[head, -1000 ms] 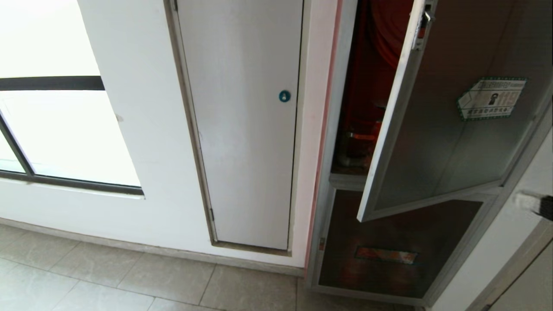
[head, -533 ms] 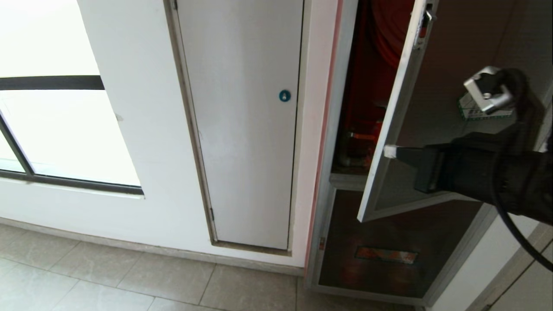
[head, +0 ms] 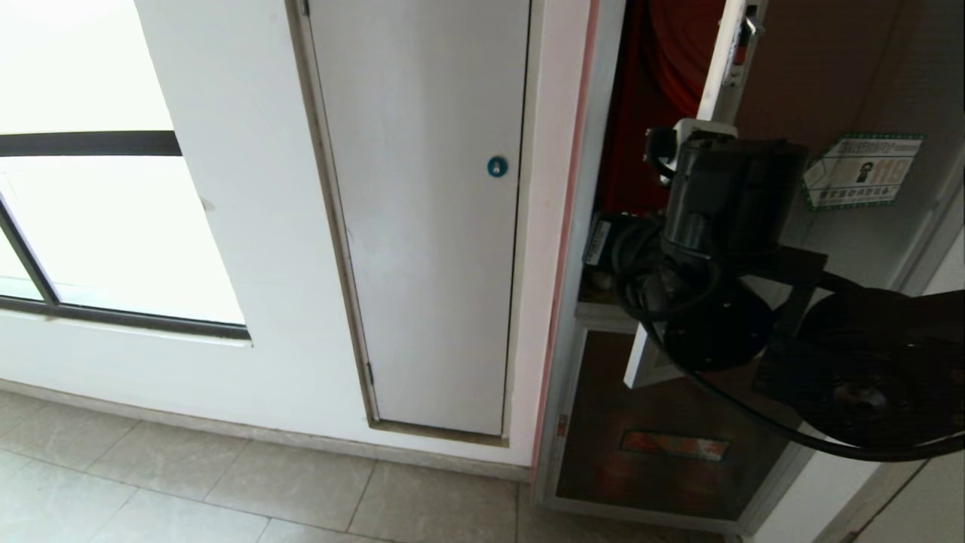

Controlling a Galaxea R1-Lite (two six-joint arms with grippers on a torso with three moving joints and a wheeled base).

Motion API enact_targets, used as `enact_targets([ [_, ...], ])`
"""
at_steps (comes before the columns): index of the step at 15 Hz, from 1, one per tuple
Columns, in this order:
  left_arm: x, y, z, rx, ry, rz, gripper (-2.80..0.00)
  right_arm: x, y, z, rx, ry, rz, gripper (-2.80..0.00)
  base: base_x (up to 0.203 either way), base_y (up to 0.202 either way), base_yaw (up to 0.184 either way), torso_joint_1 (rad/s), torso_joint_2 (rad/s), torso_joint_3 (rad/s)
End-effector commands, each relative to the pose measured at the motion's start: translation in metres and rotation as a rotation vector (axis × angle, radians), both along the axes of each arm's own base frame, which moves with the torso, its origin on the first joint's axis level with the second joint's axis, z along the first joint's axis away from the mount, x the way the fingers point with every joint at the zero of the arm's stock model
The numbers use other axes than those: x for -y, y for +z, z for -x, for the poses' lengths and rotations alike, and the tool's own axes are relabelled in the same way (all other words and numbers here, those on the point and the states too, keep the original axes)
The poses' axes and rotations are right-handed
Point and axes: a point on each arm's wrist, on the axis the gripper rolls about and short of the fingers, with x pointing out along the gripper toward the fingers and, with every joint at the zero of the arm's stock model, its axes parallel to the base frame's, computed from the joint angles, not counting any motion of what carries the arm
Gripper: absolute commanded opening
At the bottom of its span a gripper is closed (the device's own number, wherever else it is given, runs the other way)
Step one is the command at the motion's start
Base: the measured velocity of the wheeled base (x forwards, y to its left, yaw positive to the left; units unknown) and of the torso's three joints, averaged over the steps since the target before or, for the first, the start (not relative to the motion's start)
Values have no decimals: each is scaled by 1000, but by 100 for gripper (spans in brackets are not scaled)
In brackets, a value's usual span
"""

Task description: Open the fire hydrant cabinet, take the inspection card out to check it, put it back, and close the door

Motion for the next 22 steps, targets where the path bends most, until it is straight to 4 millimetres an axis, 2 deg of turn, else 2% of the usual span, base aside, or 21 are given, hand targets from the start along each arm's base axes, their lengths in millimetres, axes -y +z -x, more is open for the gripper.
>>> enact_targets([
  [1, 0, -2, -1, -7, 0, 0, -280, -14, -17, -16, 0, -37, 16, -280, 0, 0, 0, 0, 0, 0],
  [5, 0, -2, -1, -7, 0, 0, -280, -10, -19, -40, 147, -100, 2, -280, 0, 0, 0, 0, 0, 0],
  [9, 0, -2, -1, -7, 0, 0, -280, -3, -20, -56, 330, -181, 77, -280, 0, 0, 0, 0, 0, 0],
  [12, 0, -2, -1, -7, 0, 0, -280, 7, -14, -64, 348, -216, 78, -280, 0, 0, 0, 0, 0, 0],
  [18, 0, -2, -1, -7, 0, 0, -280, 15, -1, -72, 390, -231, 76, -280, 0, 0, 0, 0, 0, 0],
  [22, 0, -2, -1, -7, 0, 0, -280, 20, 1, -75, 393, -247, 76, -280, 0, 0, 0, 0, 0, 0],
])
